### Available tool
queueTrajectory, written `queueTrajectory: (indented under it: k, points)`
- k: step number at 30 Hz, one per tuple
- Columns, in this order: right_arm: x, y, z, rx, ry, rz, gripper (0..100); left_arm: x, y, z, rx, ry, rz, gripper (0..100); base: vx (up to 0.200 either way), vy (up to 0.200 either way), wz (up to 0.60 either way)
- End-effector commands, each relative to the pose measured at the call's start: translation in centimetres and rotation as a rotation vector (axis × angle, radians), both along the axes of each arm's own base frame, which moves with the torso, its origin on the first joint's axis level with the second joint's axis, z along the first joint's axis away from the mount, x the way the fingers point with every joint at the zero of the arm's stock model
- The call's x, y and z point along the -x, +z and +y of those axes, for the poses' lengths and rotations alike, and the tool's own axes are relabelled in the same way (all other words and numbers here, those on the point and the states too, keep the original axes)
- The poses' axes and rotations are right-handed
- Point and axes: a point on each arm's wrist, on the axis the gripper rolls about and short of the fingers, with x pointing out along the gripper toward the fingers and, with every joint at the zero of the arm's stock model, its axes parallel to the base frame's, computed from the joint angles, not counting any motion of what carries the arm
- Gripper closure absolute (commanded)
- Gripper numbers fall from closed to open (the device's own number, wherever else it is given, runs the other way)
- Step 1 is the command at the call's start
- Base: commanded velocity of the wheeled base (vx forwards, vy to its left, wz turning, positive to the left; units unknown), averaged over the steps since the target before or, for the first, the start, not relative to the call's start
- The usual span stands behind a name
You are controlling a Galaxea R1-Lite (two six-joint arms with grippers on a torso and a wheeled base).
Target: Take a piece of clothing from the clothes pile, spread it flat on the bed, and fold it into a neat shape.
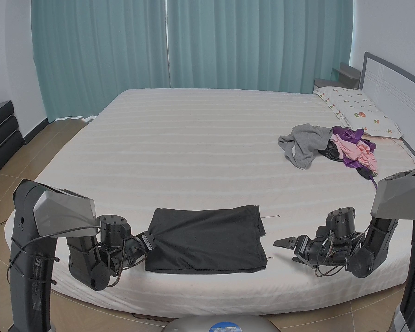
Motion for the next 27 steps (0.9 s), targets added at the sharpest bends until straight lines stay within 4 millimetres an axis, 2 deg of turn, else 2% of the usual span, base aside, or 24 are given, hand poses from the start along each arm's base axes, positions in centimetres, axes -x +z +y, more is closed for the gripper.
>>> queueTrajectory:
  k: [1,14,18,22,27]
  points:
    - [-0.1,0.1,0.4,-0.007,0.007,-0.007,0,0.2,0.1,-0.1,0.007,0.006,0.007,100,0.000,0.200,0.00]
    - [-0.3,0.2,0.9,0.011,-0.002,-0.017,0,1.2,0.4,-0.9,0.017,-0.002,0.021,100,0.000,0.200,0.00]
    - [-1.0,0.8,2.3,0.036,-0.016,-0.071,0,1.2,0.4,-1.1,0.015,0.004,0.022,100,0.000,0.200,0.00]
    - [-1.7,1.2,3.7,0.036,-0.005,-0.113,0,1.6,0.3,-1.6,0.010,-0.013,0.029,100,0.000,0.000,0.00]
    - [-1.8,0.8,3.8,0.029,-0.005,-0.110,0,1.7,0.2,-1.8,0.011,-0.020,0.033,100,0.000,0.000,0.00]
